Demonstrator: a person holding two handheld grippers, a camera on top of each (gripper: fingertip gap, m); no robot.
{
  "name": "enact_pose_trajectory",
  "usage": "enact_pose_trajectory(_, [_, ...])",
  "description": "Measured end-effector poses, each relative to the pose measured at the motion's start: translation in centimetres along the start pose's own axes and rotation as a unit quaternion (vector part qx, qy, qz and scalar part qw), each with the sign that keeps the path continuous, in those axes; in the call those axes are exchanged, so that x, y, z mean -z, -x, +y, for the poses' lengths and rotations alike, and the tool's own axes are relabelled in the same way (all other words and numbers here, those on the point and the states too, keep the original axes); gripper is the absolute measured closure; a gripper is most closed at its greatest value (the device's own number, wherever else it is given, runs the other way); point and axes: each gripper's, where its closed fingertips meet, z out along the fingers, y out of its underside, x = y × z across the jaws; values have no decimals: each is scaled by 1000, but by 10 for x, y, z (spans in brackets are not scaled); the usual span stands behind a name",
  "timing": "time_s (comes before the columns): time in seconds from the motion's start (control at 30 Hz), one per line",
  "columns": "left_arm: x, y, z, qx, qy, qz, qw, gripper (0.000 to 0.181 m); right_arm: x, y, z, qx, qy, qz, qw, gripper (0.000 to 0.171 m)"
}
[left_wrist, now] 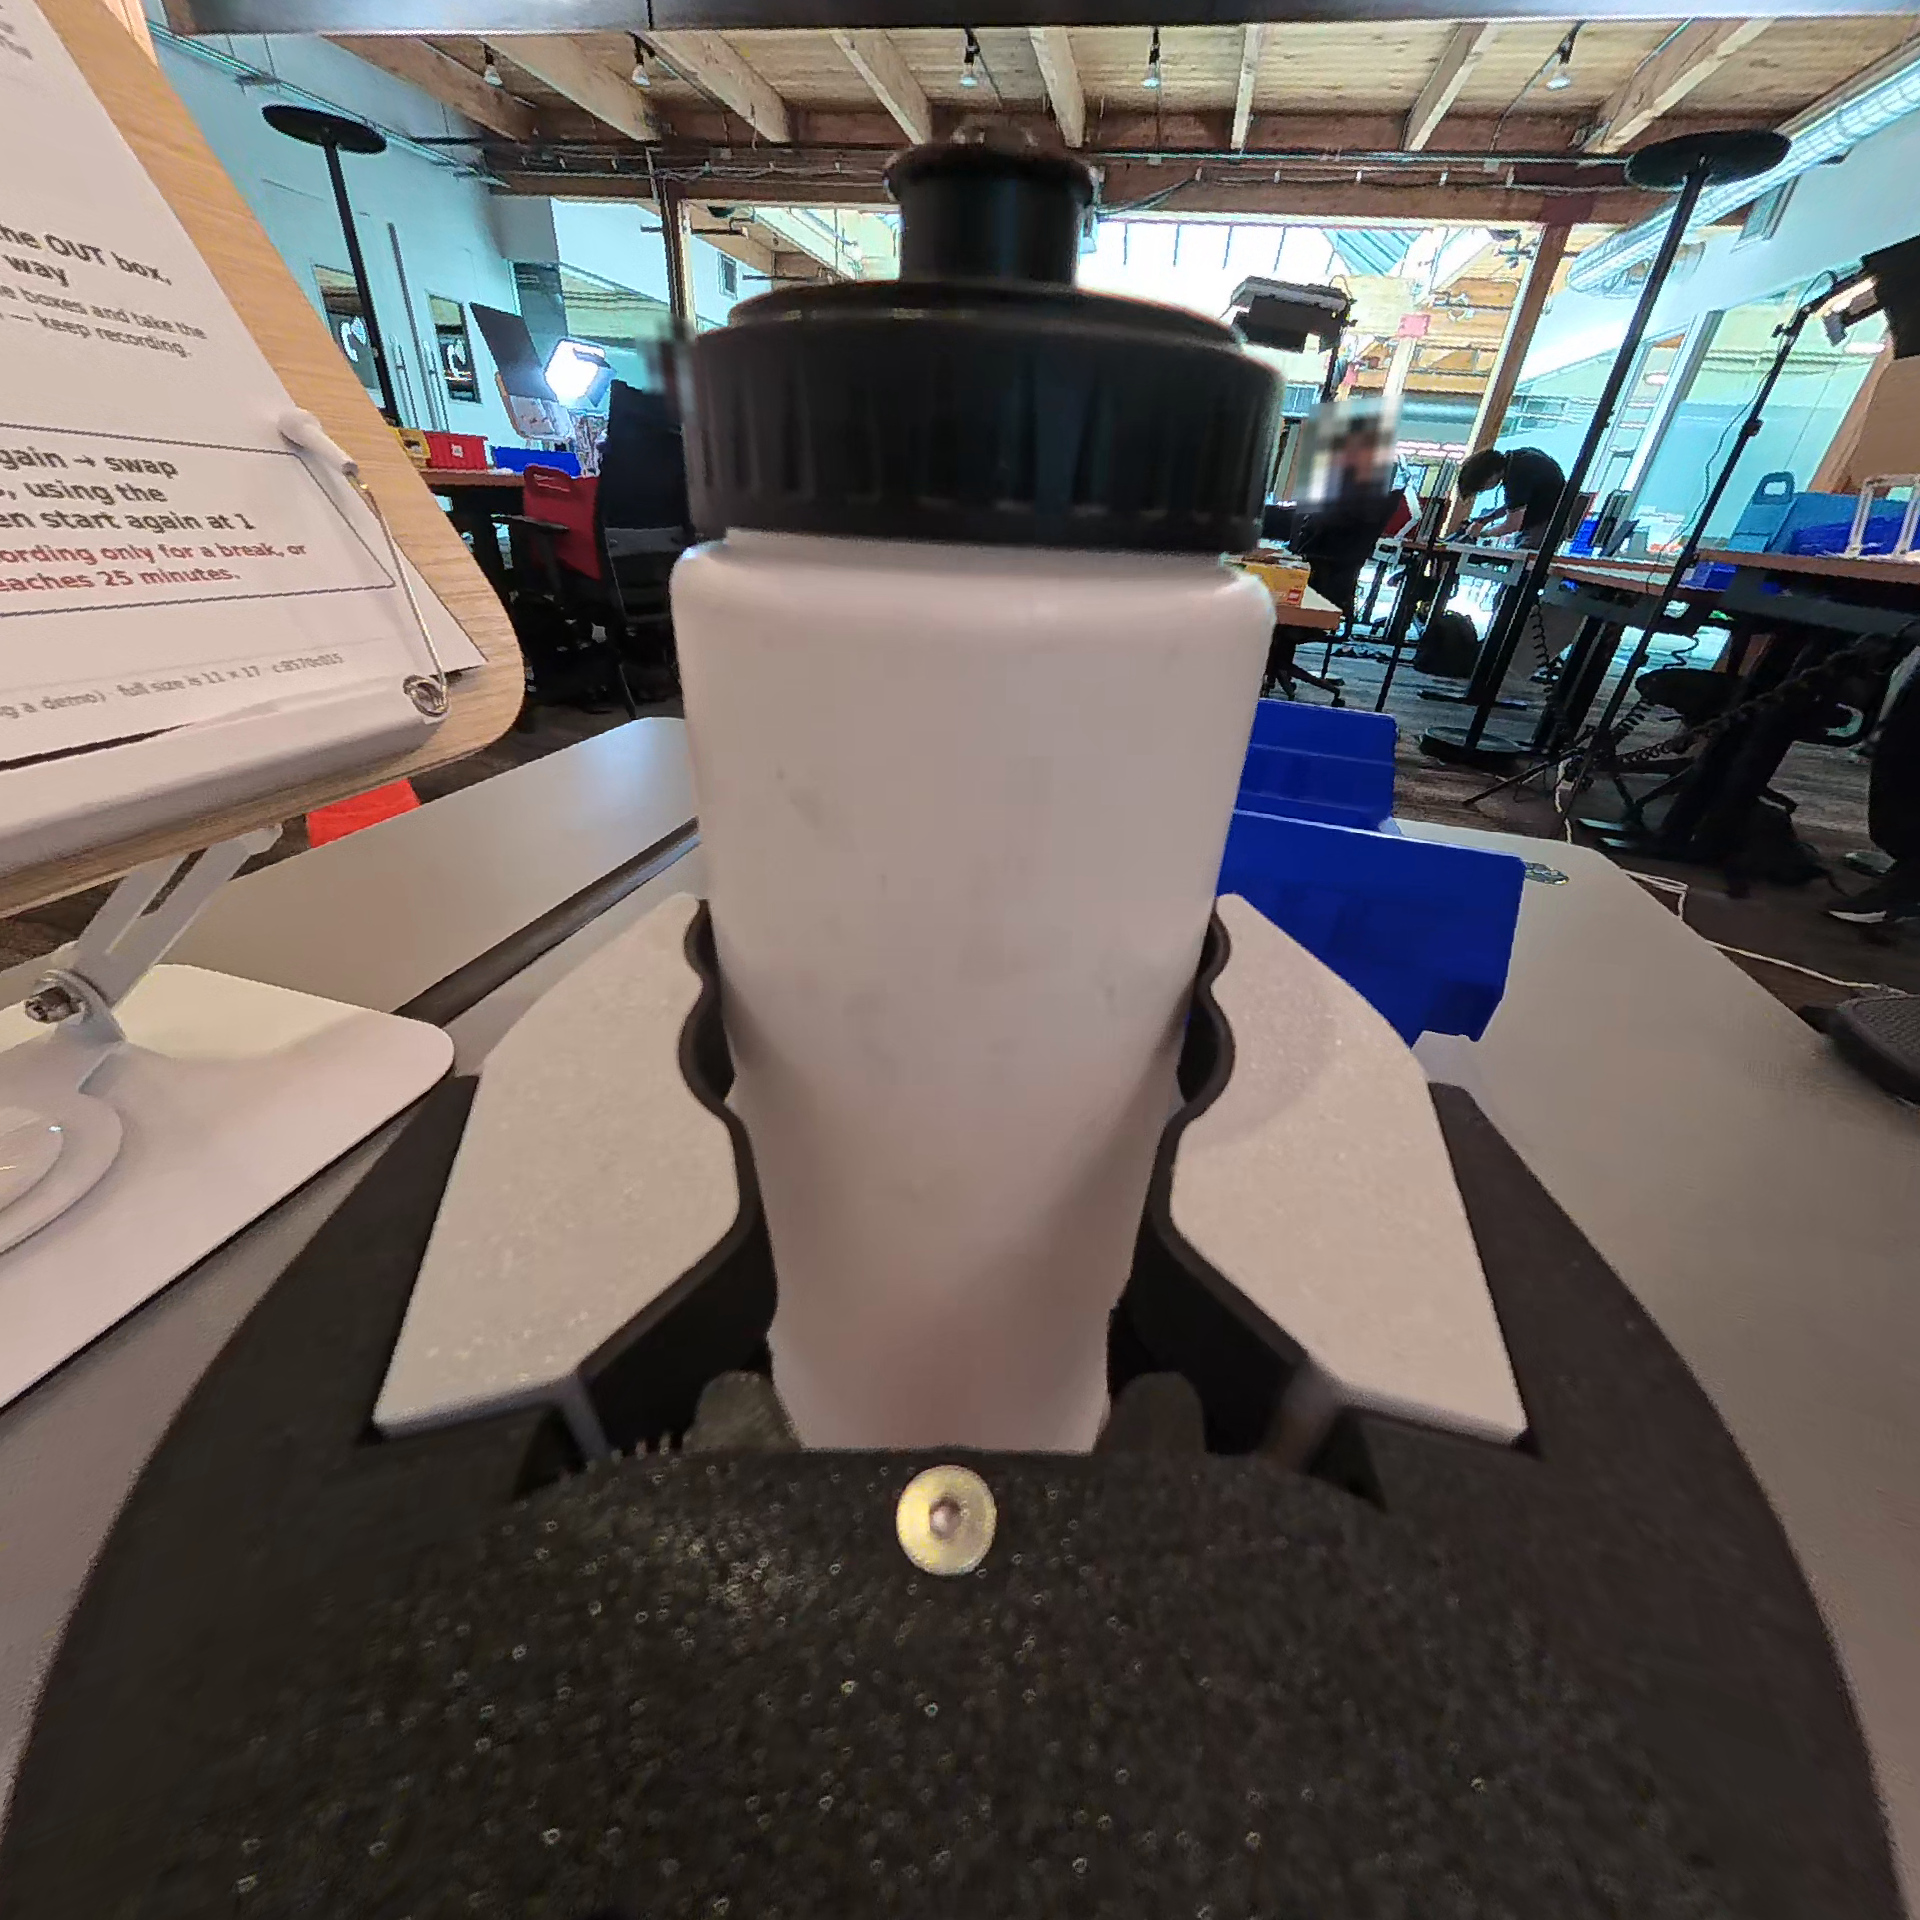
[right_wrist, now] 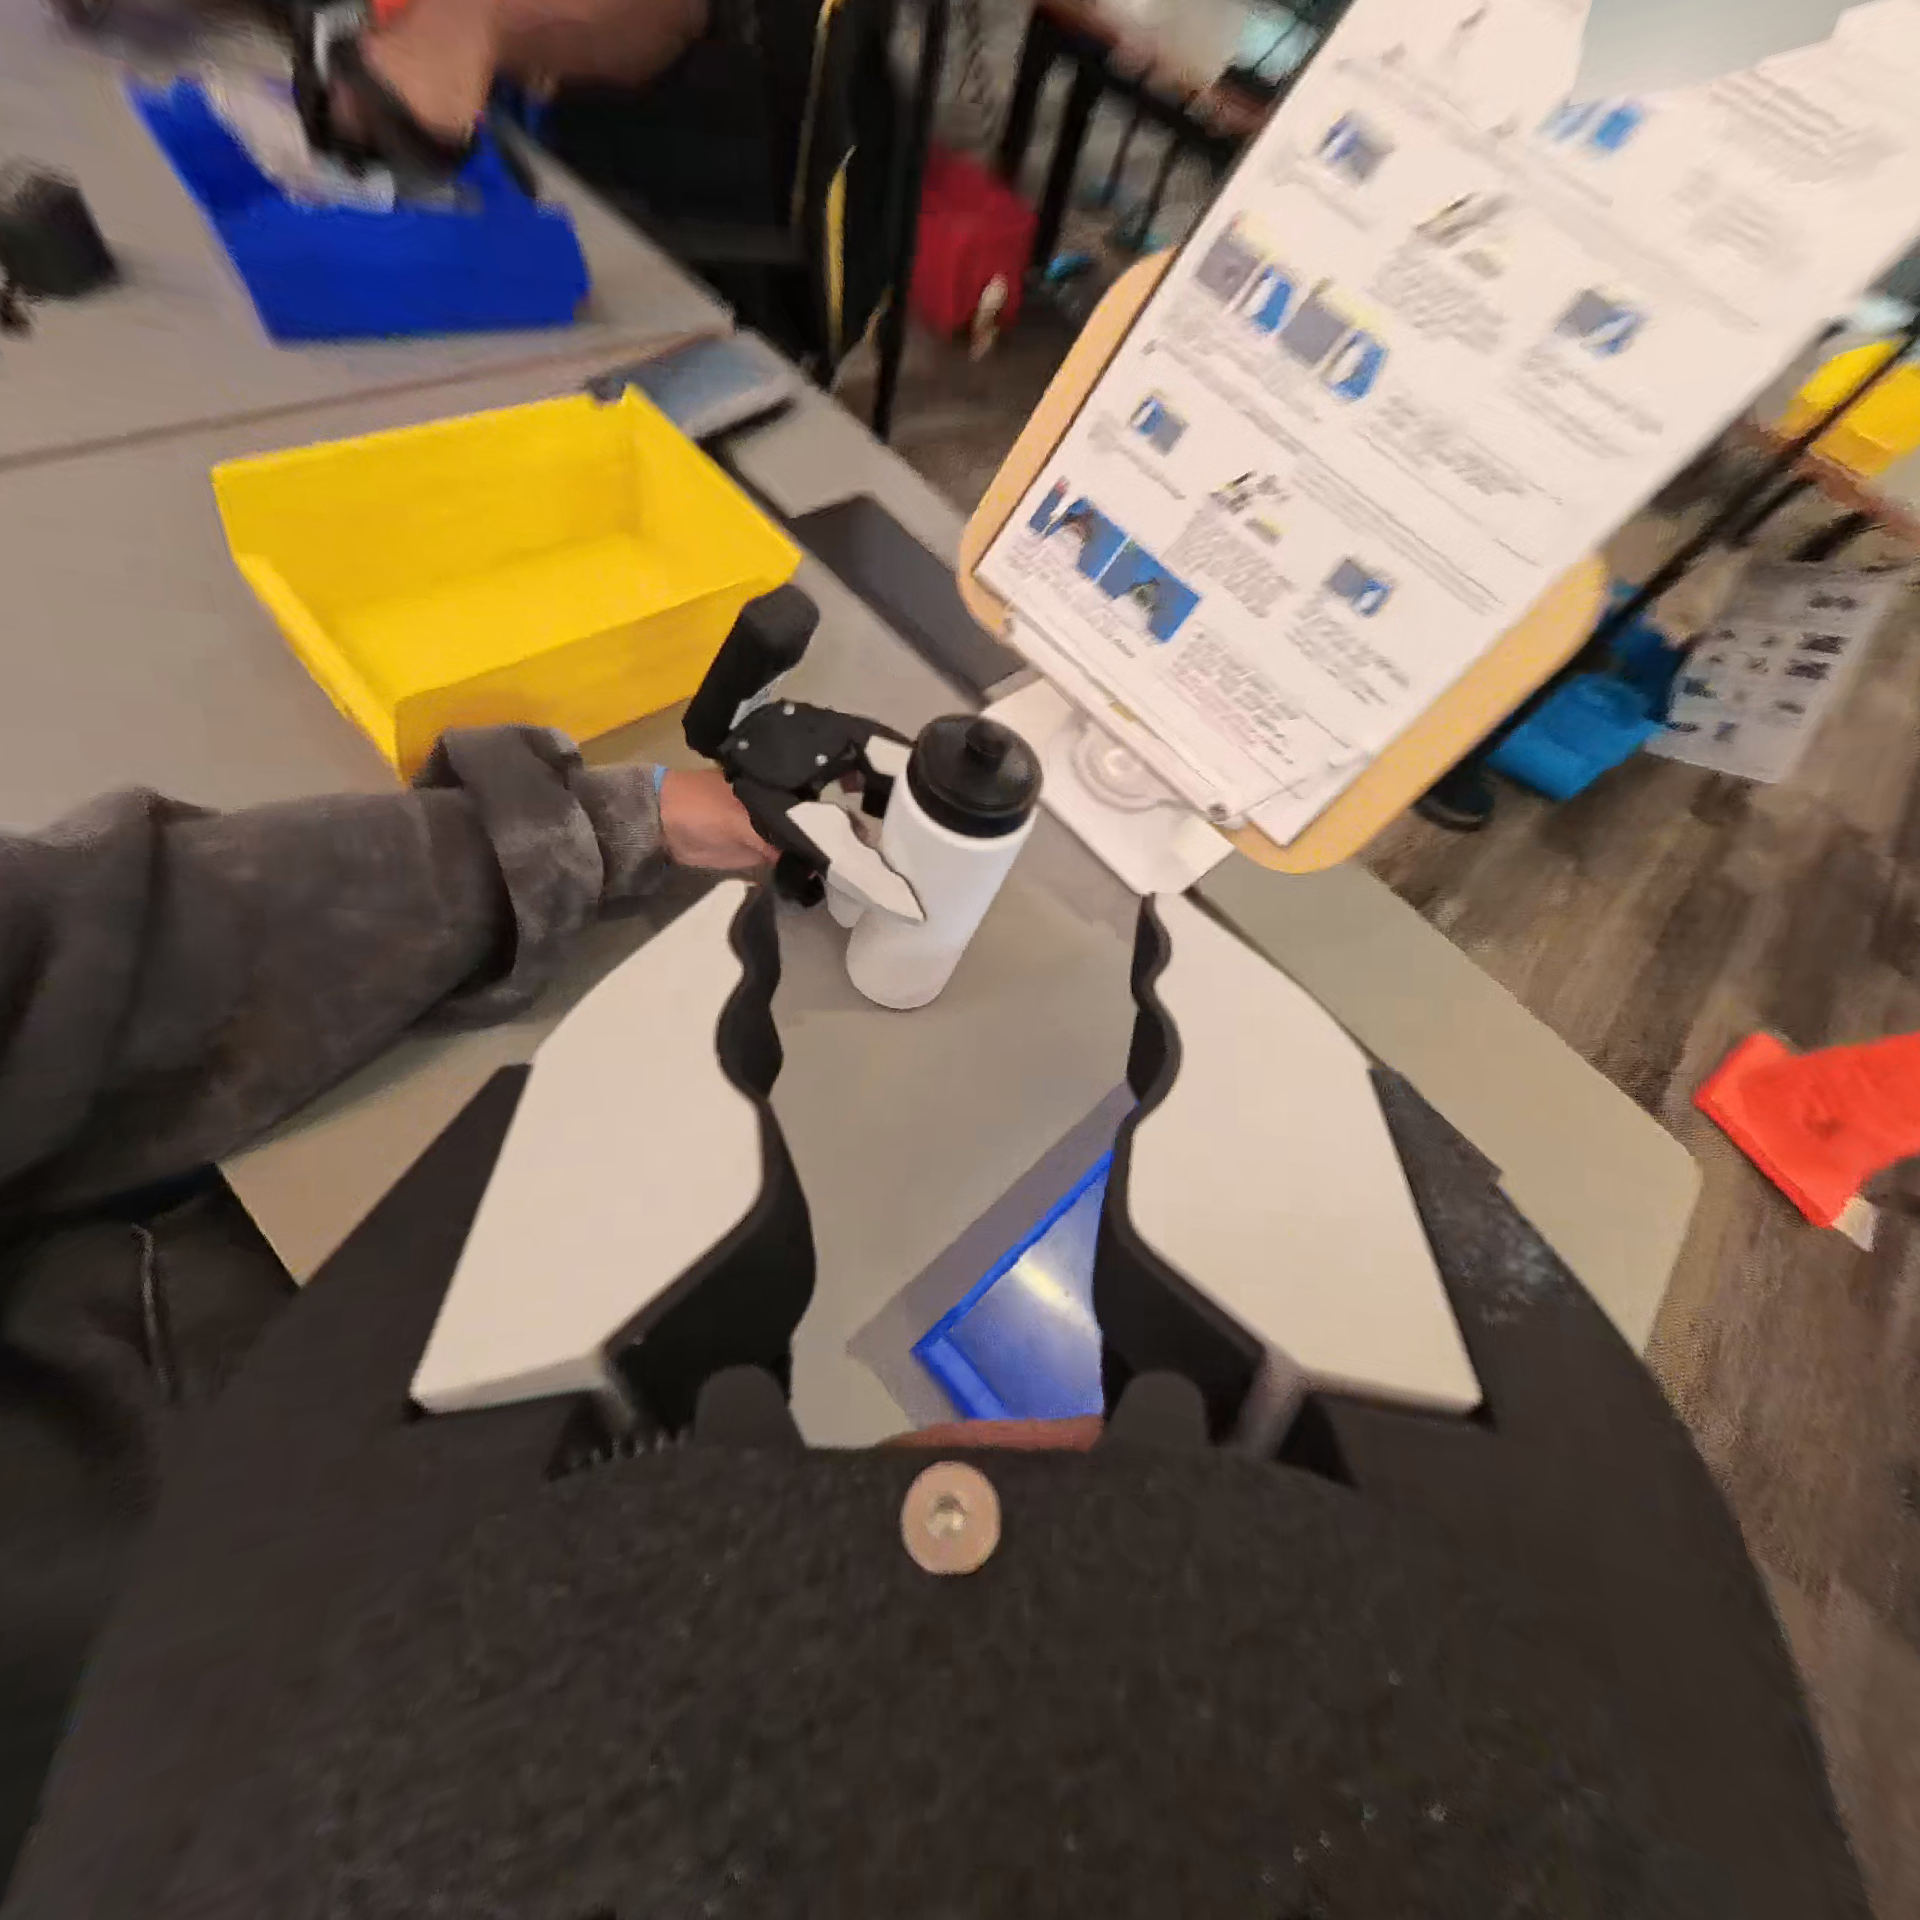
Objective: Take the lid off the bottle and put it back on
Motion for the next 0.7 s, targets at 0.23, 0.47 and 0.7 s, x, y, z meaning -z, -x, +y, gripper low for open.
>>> enact_pose_trajectory(0.23, [0,-1,0,-2,4,7,1000,96,-180,-17,16,103,206,-112,967,92])
enact_pose_trajectory(0.47, [0,-2,1,-6,8,4,1000,96,-251,-10,74,105,372,-182,904,88])
enact_pose_trajectory(0.7, [-2,-1,1,-7,12,8,1000,96,-250,-5,76,127,393,-211,886,101])
